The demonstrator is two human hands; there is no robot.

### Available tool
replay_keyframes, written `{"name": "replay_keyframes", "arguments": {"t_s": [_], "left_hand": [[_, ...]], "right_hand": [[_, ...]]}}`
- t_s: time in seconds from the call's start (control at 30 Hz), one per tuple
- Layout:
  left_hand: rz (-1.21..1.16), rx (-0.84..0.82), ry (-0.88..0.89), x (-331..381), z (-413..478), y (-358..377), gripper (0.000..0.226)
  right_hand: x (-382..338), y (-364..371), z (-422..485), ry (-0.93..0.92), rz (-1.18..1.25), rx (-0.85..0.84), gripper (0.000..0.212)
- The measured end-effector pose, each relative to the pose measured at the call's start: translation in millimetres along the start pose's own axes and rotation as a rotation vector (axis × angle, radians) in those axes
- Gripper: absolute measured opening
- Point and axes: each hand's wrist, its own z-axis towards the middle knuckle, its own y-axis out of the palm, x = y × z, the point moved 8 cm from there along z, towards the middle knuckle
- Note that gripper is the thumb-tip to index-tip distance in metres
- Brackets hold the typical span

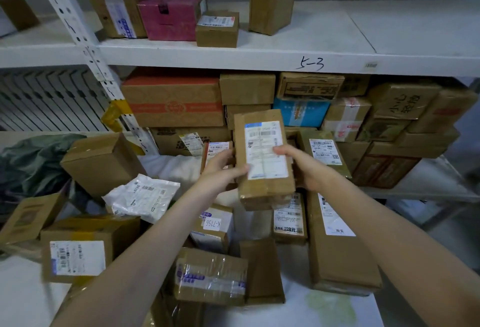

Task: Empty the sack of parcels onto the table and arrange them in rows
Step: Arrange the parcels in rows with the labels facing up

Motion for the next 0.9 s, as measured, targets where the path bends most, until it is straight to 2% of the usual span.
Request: {"name": "replay_keyframes", "arguments": {"t_s": [0.03,0.07,0.1,0.17,0.23,0.27,0.33,0.43,0.5,0.57,0.7,0.8,0.9], "left_hand": [[0.023,-0.020,-0.031,-4.0,0.6,-0.1,0.055],[0.146,-0.037,-0.048,-8.5,0.7,-1.9,0.045],[0.309,-0.083,-0.036,-13.5,2.3,-1.6,0.045],[0.729,-0.248,-0.054,-39.2,5.5,-0.9,0.079],[1.180,-0.417,-0.140,-72.1,0.3,-7.9,0.111],[1.348,-0.477,-0.163,-85.1,-3.4,-12.6,0.117],[1.513,-0.500,-0.155,-98.4,-8.5,-14.8,0.118],[1.585,-0.359,-0.021,-99.8,-4.2,-8.4,0.112],[1.510,-0.271,0.016,-93.6,2.3,-13.5,0.103],[1.322,-0.201,-0.008,-77.5,9.2,-27.1,0.097],[0.684,0.099,-0.155,-39.7,23.2,-72.0,0.090],[0.405,0.363,-0.217,-32.7,13.0,-89.1,0.075],[0.045,0.494,-0.280,-42.9,-10.8,-86.6,0.048]], "right_hand": [[-2.4,-5.3,-0.2,-0.014,0.026,0.024,0.070],[-3.4,-12.0,2.1,-0.020,0.030,0.051,0.083],[-5.3,-16.4,2.7,-0.026,0.005,0.074,0.097],[-6.7,-20.4,6.3,-0.045,-0.027,0.089,0.105],[-8.4,-18.8,4.6,-0.042,0.030,0.073,0.089],[-9.5,-19.2,4.4,-0.041,0.118,0.059,0.075],[-9.5,-22.4,5.4,-0.037,0.303,0.032,0.045],[-4.6,-22.7,6.9,-0.009,0.414,0.000,0.033],[-1.1,-22.6,9.9,-0.006,0.439,-0.009,0.030],[-1.5,-22.7,11.7,-0.019,0.485,-0.025,0.032],[-4.6,-17.6,17.1,-0.055,0.660,-0.081,0.048],[-6.6,-6.1,15.8,-0.089,0.693,-0.149,0.071],[-2.6,1.3,6.1,-0.109,0.683,-0.196,0.089]]}}
